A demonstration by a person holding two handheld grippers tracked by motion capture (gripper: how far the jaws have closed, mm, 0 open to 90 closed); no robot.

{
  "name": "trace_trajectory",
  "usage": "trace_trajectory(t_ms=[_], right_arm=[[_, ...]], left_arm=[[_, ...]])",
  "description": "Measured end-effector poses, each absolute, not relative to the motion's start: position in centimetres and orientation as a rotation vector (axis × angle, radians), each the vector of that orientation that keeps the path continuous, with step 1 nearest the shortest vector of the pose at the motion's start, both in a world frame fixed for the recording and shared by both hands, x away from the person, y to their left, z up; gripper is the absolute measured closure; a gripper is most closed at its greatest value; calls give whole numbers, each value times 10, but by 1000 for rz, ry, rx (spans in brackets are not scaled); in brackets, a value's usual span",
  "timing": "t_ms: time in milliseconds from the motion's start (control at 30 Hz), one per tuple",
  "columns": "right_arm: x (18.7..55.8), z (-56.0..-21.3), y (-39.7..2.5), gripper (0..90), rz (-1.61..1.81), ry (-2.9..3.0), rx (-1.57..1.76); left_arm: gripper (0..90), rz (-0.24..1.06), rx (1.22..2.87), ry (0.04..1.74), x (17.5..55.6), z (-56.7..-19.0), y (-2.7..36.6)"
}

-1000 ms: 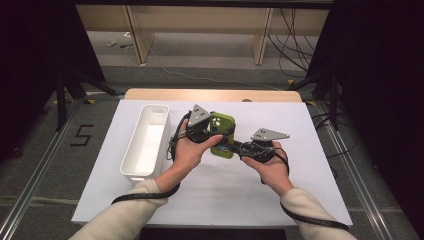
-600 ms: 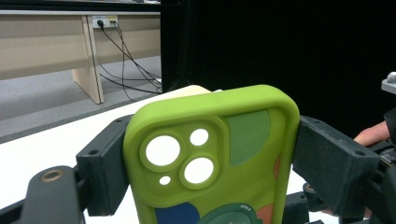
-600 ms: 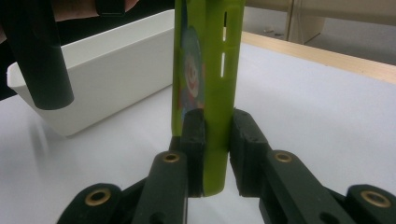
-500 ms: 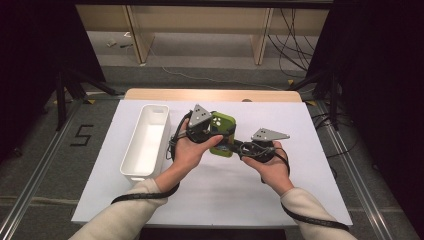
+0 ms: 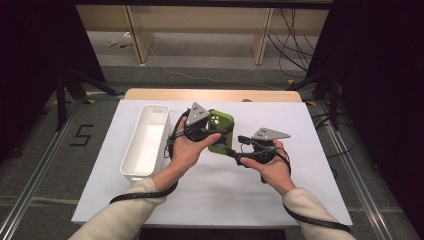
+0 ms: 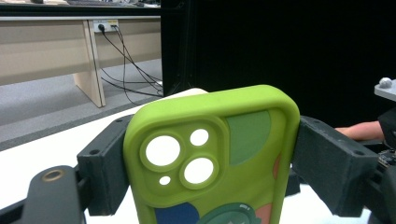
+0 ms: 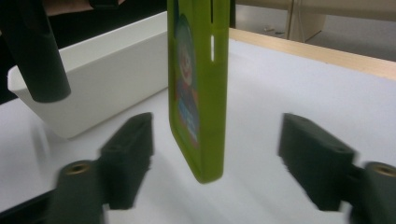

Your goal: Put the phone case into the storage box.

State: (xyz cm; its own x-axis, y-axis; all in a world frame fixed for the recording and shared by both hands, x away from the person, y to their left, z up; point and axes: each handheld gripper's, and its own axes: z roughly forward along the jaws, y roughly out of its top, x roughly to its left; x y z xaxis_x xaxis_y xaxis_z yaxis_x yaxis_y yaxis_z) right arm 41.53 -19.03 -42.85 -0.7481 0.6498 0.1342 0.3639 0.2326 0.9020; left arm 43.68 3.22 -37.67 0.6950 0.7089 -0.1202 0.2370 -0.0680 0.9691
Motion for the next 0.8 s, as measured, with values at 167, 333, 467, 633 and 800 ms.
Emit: trace_trajectory(t_ms=[167, 333, 467, 633, 800], right_arm=[[415, -428, -195, 81, 1510, 2232, 928], [412, -427, -198, 24, 1514, 2222, 906], [409, -427, -203, 12, 1517, 2207, 904], [406, -428, -209, 5, 1500, 2207, 901], [404, -429, -212, 6, 1495, 2202, 895]], left_arm=[[178, 467, 1630, 780, 437, -374, 35], [179, 473, 1626, 783, 437, -372, 39], [179, 480, 1627, 792, 436, -370, 43], [179, 483, 1633, 797, 435, -370, 49], [178, 478, 1630, 830, 433, -369, 53]])
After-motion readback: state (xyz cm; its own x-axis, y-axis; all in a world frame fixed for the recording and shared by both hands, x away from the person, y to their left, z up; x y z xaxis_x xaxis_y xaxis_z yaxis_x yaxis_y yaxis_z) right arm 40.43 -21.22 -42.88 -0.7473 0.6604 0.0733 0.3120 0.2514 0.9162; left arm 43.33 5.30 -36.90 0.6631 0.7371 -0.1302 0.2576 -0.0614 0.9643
